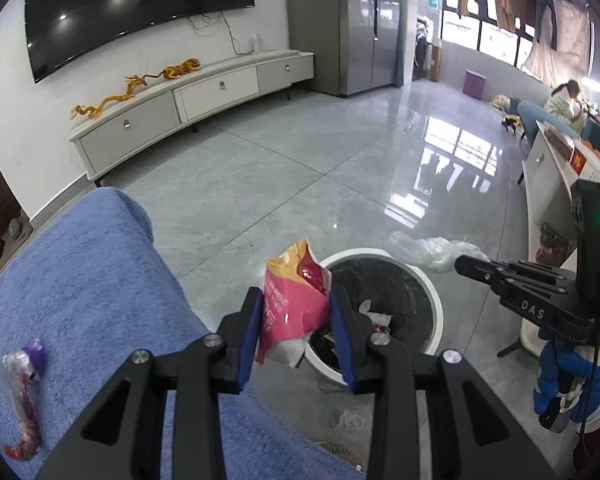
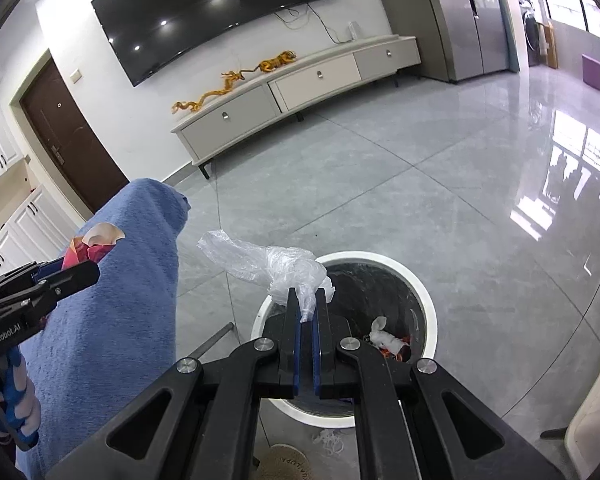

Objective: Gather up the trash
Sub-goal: 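Carry both bags over the trash bin and open both grippers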

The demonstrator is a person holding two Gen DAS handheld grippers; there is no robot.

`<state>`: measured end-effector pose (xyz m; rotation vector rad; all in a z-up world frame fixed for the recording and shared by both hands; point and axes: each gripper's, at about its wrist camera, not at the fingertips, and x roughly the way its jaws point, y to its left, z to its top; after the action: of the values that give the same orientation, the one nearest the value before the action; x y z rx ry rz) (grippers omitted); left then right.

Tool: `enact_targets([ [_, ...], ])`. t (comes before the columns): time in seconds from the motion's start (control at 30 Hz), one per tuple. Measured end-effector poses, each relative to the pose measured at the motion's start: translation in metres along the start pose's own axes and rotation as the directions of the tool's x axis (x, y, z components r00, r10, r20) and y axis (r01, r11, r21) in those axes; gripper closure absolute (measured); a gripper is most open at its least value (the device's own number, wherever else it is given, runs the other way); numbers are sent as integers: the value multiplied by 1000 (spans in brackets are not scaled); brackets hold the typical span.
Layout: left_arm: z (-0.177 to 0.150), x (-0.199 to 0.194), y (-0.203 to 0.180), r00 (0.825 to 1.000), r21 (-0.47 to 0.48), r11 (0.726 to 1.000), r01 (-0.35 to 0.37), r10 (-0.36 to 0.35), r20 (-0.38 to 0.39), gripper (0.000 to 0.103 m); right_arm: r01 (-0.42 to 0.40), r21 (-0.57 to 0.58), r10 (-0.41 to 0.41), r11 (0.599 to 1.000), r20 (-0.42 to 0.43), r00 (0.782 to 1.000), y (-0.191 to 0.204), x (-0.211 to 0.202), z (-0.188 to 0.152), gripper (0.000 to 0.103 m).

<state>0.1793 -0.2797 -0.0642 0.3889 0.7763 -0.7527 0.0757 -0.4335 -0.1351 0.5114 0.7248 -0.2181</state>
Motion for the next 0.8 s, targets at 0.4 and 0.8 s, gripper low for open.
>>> enact_targets([
  [0.4, 1, 22, -20, 999, 25, 1000, 1, 0, -43, 71, -12, 32, 13, 999, -28, 1000, -9, 18, -9, 99],
  [0.8, 3, 32, -30, 998, 42, 999, 5, -2, -64, 71, -15, 55, 18, 998, -44, 999, -13, 27, -14, 99],
])
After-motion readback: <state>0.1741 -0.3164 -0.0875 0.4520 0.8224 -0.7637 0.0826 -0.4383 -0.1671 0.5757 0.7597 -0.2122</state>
